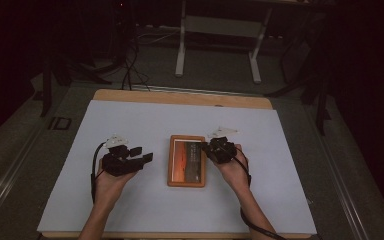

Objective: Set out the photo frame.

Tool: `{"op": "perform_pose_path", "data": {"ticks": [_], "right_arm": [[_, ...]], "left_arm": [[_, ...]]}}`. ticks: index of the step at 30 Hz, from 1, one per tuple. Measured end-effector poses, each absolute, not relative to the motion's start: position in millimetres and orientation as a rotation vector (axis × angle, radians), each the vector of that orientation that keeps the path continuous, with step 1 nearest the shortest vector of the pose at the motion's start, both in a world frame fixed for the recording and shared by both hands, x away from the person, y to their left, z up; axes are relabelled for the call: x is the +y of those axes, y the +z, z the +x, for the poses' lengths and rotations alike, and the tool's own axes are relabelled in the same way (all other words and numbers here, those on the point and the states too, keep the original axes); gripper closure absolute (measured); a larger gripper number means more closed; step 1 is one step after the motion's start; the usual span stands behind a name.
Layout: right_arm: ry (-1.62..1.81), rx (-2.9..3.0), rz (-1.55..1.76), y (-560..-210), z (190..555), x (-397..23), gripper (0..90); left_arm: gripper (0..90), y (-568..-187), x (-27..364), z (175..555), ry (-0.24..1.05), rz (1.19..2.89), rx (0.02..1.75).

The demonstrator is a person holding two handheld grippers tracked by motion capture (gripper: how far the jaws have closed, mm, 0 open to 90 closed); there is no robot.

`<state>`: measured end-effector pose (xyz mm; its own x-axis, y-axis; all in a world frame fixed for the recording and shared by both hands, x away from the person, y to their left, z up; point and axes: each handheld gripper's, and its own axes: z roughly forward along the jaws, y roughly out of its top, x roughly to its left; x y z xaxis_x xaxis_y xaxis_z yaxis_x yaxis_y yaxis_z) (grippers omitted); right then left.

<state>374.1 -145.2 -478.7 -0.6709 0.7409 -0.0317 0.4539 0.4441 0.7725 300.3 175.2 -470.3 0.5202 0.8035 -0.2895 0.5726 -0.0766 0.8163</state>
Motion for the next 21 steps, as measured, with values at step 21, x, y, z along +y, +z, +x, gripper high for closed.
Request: {"op": "perform_pose_path", "data": {"ticks": [21], "right_arm": [[1.035,2.321,0.979,-487.2,399.0,-130.1,90.0]], "left_arm": [[43.8,-471.4,172.4,301.2,0.266,1.77,1.145]]}}
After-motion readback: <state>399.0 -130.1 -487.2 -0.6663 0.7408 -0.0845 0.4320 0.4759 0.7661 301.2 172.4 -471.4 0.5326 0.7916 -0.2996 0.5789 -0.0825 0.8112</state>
